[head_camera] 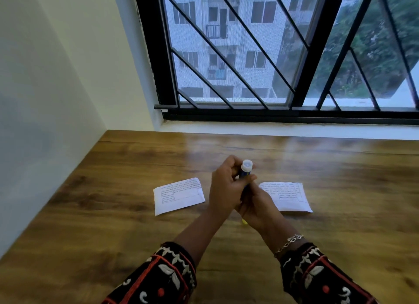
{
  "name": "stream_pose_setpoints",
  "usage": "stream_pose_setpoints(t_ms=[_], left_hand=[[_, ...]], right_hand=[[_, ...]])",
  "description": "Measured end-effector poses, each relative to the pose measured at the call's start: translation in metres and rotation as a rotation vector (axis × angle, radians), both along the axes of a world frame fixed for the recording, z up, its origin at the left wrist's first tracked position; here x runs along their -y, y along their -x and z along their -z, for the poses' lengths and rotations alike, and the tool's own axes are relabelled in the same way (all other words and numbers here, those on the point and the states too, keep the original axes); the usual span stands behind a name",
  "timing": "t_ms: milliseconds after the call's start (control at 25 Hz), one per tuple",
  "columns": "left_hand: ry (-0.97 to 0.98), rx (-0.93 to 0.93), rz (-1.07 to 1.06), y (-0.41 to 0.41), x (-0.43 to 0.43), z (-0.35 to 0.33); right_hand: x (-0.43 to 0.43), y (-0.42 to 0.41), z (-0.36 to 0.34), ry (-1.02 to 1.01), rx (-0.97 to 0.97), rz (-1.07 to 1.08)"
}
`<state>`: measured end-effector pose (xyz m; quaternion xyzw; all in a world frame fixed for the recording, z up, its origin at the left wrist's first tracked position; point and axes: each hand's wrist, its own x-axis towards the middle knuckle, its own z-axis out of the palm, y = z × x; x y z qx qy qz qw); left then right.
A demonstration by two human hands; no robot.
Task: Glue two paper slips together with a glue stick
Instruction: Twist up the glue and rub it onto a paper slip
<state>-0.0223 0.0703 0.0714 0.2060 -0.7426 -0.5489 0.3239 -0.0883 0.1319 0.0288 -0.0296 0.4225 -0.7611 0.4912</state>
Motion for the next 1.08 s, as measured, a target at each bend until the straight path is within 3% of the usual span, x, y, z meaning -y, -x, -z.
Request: stream_pose_setpoints(t_ms=[240,560,840,1080], left_hand=[[-0.047,-0.043,-0.002,0.001,0.003,-0.007],[0.034,0.005,0.032,0.001,-0.003,-0.002],[-0.039,-0.046,0.027,0.001,0.005,-0.007],[0.001,0.017,0.079,0.001,0.005,-0.002]], right_hand=[[-0.007,-0.004,0.003,0.267,0.004,0.018],[-0.001,-0.007,0.000,0.053,-0.020,0.023],[-0.006,-0.007,0.002,0.250,-0.016,0.050],[-0.004,-0.013,-0.003,0.089,0.006,0.056]])
